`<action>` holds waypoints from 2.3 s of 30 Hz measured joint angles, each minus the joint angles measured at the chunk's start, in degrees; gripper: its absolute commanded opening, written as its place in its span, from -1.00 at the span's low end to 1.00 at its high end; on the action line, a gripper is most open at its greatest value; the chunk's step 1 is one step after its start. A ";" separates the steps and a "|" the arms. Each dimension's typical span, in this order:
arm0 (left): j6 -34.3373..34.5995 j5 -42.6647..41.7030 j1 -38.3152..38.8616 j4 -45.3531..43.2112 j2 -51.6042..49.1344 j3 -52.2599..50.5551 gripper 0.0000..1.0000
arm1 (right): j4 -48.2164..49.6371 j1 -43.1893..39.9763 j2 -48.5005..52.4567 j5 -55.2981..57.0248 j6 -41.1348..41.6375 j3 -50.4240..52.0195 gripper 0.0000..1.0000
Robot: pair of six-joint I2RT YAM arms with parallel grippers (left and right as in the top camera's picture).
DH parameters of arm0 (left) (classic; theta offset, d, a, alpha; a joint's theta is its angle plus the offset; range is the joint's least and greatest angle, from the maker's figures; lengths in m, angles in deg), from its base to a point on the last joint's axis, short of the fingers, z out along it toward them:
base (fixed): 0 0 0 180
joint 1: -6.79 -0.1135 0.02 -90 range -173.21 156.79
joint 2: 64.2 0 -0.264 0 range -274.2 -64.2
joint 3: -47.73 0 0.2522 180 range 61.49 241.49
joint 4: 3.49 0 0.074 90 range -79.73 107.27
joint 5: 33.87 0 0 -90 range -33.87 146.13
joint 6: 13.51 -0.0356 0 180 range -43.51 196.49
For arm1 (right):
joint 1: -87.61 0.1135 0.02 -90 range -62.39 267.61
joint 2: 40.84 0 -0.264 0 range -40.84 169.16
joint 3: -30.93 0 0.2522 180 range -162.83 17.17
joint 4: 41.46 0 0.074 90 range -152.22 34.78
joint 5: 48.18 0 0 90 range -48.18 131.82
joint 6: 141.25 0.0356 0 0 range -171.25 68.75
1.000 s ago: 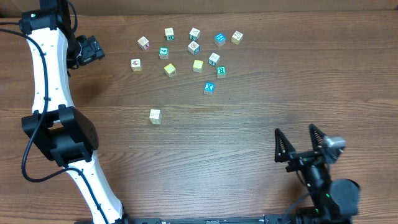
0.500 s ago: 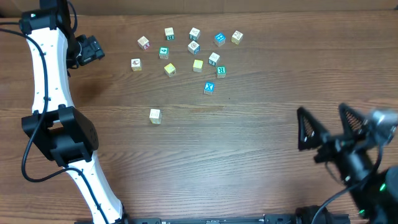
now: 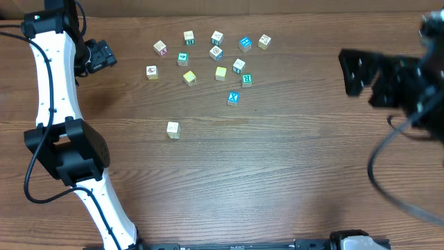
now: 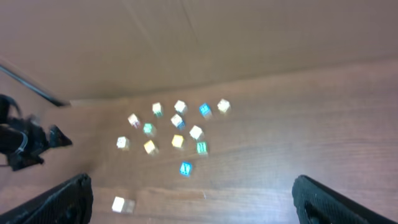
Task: Form a tower
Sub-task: 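Reach the right gripper forward over the blue X block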
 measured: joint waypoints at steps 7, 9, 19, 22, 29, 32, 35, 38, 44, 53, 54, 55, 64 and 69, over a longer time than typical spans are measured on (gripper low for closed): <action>0.00 0.00 0.00 0.00 0.00 0.00 1.00 | -5.84 0.02 15.21 -0.04 -0.42 -9.03 1.00; 0.00 0.02 0.00 0.00 0.00 0.00 1.00 | -6.47 0.02 18.32 -0.04 -0.46 -9.03 1.00; 0.00 0.00 0.00 0.00 0.00 0.00 1.00 | -3.89 0.02 27.43 -0.81 0.28 -9.03 0.63; 0.00 0.00 0.00 0.00 0.00 0.00 1.00 | -3.80 0.00 27.61 -1.79 1.16 -9.03 0.41; 0.00 0.00 0.00 0.00 0.00 0.00 1.00 | -3.87 1.31 28.28 -2.21 1.33 -9.03 0.28; 0.00 0.00 0.00 0.00 0.00 0.00 0.99 | -4.68 2.03 29.27 -2.40 1.33 -9.03 0.28; 0.00 0.00 0.00 0.00 0.00 0.00 0.99 | -5.42 2.58 30.69 -2.45 1.33 -9.03 0.29; 0.00 0.02 0.00 0.00 0.00 0.00 1.00 | -5.33 3.45 32.15 -2.36 1.81 -8.83 0.29; 0.00 0.00 0.00 0.00 0.00 0.00 1.00 | -2.82 7.93 35.39 -0.59 3.45 -5.03 0.29; 0.02 0.00 0.00 0.00 0.00 0.00 1.00 | 2.95 15.82 40.76 4.13 9.53 0.70 0.29; 0.00 0.02 0.00 0.00 0.00 0.00 0.99 | 3.93 16.41 41.22 4.42 10.32 1.20 0.29; 0.00 0.00 0.00 0.00 0.00 0.00 1.00 | 5.11 16.98 41.62 4.66 10.75 1.86 0.29; 0.00 0.00 0.00 0.00 0.00 0.00 1.00 | 17.44 20.59 43.30 5.66 15.78 13.42 0.29; 0.00 0.00 0.00 0.00 0.00 0.00 1.00 | 24.74 20.68 43.32 6.08 17.92 20.04 0.30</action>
